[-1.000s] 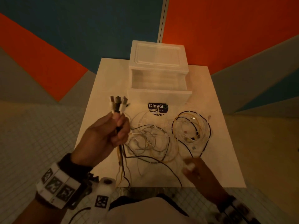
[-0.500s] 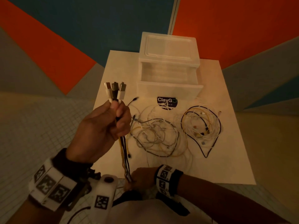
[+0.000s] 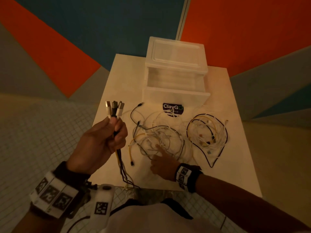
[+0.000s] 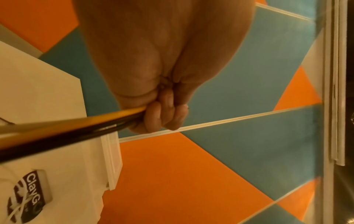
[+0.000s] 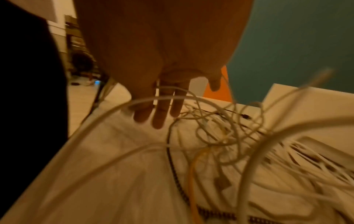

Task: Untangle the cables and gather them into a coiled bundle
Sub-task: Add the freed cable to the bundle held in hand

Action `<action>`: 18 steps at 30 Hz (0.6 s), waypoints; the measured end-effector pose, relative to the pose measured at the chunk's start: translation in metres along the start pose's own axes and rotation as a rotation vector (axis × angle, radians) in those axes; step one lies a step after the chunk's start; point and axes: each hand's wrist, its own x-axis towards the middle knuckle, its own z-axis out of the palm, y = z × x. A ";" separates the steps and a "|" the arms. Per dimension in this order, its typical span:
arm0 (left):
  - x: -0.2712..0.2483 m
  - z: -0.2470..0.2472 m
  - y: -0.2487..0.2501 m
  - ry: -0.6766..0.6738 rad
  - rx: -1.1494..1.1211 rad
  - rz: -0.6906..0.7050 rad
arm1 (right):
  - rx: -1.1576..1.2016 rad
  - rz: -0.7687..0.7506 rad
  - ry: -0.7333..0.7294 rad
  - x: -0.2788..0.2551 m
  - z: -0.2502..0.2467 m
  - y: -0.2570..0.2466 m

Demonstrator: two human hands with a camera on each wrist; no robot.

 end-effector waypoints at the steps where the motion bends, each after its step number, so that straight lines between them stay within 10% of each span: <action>1: -0.001 -0.002 -0.001 0.015 0.003 0.002 | 0.079 0.067 0.086 -0.001 -0.011 0.001; 7: 0.001 -0.008 -0.008 0.160 0.078 0.004 | 1.006 0.193 0.474 -0.027 -0.099 0.001; 18: 0.032 0.050 -0.021 0.163 0.179 0.026 | 0.964 0.091 0.547 -0.037 -0.152 -0.024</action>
